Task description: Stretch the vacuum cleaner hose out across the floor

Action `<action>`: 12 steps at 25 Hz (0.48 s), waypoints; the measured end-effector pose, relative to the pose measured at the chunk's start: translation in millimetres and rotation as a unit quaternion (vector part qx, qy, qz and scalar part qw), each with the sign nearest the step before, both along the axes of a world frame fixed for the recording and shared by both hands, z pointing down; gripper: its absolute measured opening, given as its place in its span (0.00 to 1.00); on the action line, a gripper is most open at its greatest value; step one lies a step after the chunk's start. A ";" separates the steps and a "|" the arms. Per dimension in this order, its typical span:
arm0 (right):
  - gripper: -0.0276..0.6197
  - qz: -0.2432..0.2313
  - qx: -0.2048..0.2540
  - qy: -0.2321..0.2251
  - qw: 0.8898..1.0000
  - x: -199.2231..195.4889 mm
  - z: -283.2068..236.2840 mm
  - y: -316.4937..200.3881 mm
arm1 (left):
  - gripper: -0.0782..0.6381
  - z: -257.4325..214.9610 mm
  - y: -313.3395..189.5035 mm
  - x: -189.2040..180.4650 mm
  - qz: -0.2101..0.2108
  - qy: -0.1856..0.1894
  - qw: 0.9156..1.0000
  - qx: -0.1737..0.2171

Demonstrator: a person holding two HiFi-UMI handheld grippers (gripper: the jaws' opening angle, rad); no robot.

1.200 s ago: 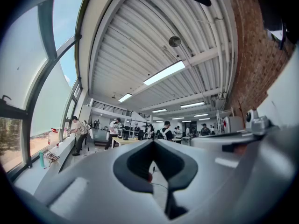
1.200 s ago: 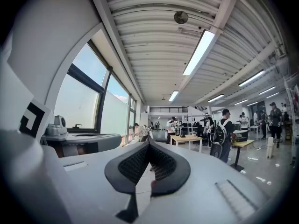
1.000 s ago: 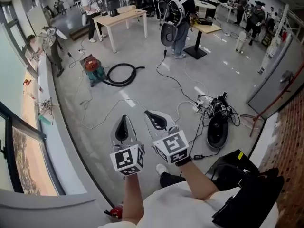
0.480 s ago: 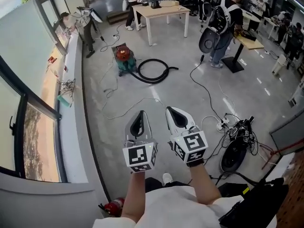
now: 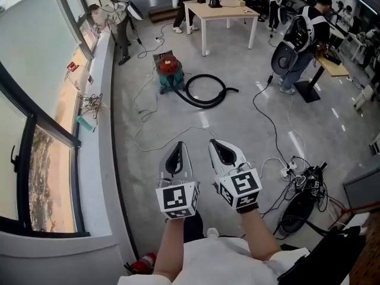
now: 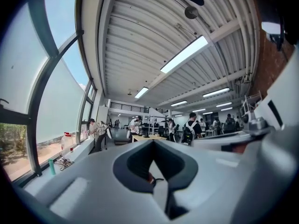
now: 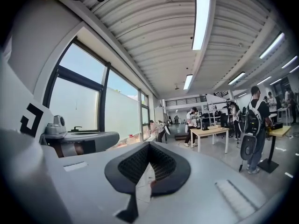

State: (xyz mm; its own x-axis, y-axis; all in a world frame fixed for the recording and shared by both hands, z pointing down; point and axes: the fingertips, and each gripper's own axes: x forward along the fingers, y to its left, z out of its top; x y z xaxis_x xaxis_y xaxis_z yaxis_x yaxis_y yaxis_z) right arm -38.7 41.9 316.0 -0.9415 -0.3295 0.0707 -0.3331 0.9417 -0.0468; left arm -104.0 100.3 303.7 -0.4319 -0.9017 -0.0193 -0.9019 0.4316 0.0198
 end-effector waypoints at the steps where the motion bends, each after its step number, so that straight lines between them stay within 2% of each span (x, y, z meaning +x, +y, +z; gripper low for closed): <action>1: 0.04 0.001 0.005 0.004 1.000 -13.6 -1.3 -9.5 | 0.11 -1.0 -9.4 -13.8 0.001 0.001 1.000 0.003; 8: 0.04 0.003 0.035 0.017 0.999 -125.9 -23.6 -62.8 | 0.11 -28.3 -61.8 -133.5 -0.004 -0.009 0.999 0.033; 12: 0.04 0.008 0.041 0.026 0.999 -176.8 -19.3 -84.3 | 0.11 -24.0 -88.0 -187.2 0.006 -0.001 0.999 0.037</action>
State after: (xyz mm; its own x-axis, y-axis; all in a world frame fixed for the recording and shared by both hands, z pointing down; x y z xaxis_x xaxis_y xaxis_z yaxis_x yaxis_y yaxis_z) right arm -215.4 -42.4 296.7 -0.9317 -0.3516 0.0911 -0.3487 0.9361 0.0470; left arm -291.2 12.3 279.6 -0.4203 -0.9032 -0.0868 -0.9073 0.4176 0.0487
